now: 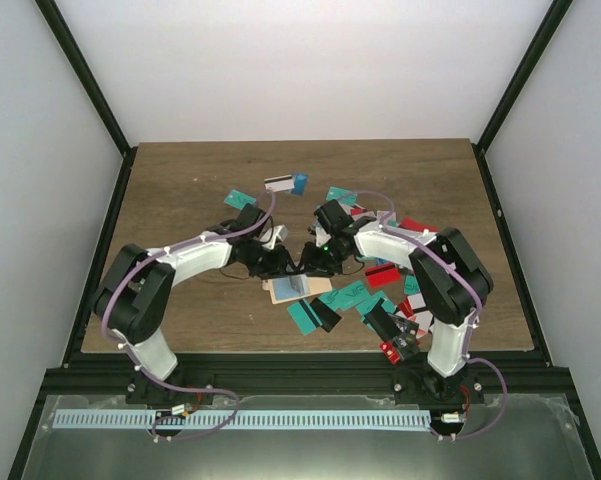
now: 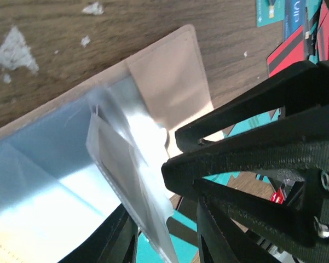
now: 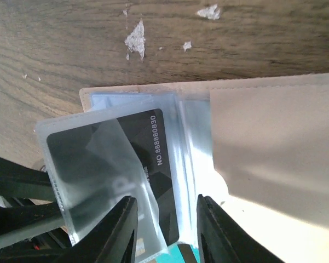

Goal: Put the credit cards into the card holder

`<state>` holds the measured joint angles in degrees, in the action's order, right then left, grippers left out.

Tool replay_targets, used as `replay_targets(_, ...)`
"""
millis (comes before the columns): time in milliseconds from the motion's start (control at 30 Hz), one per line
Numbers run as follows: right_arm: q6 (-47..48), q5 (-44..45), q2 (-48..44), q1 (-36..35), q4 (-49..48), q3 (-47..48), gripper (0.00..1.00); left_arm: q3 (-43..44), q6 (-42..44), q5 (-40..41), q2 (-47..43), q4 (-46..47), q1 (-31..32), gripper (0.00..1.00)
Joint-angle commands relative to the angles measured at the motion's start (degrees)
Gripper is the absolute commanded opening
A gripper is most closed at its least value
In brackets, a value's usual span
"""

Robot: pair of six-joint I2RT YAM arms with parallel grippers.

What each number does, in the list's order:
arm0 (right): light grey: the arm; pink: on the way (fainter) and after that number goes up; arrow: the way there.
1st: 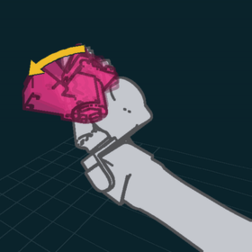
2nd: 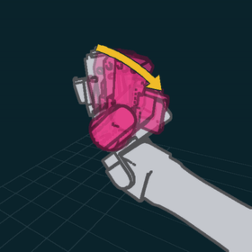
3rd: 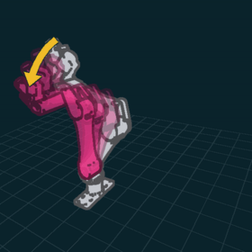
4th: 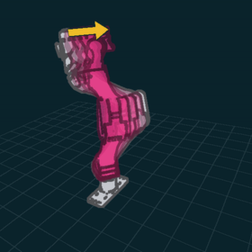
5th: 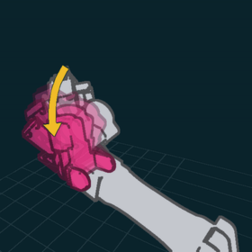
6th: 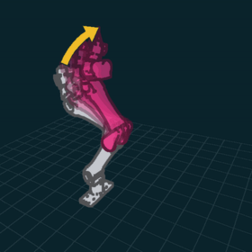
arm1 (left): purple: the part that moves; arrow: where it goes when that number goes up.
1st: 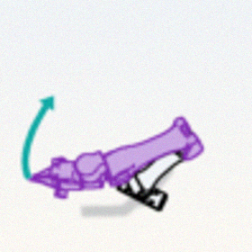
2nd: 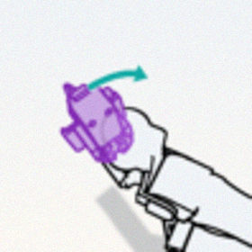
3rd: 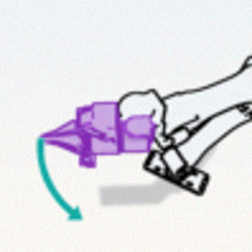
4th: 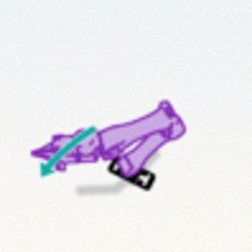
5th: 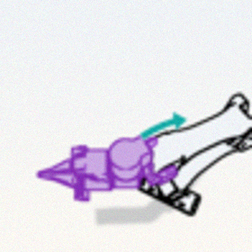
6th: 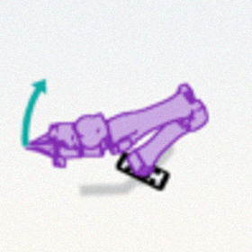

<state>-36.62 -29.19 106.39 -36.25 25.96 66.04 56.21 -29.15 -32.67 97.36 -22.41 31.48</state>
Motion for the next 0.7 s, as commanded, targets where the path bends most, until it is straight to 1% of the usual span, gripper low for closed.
replay_targets(0,1.6,4.5,-4.0,1.5,5.2,2.3,0.34,3.0,0.6,-1.5,2.0,1.1,0.8,0.32)
replay_targets(200,3.4,7.4,-10.0,5.3,8.1,-0.3,0.41,7.0,0.4,-2.0,6.0,1.1,2.2,0.32)
replay_targets(267,3.9,8.0,-13.4,6.6,9.0,-1.9,0.42,8.8,0.2,-2.3,8.0,1.1,3.0,0.32)
replay_targets(400,5.2,9.1,-20.1,8.6,10.6,-5.5,0.46,15.0,0.1,-3.7,13.0,0.2,5.7,0.34)
replay_targets(533,6.9,9.3,-26.8,8.7,12.7,-8.9,0.54,22.3,2.0,-3.0,14.8,-3.2,9.2,0.40)
replay_targets(600,7.0,9.2,-29.8,8.7,13.8,-10.9,0.58,23.5,2.3,-3.3,14.7,-3.7,10.2,0.46)
replay_targets(667,6.2,9.2,-32.9,8.7,14.8,-13.5,0.62,23.1,2.3,-3.1,14.0,-3.7,10.7,0.49)
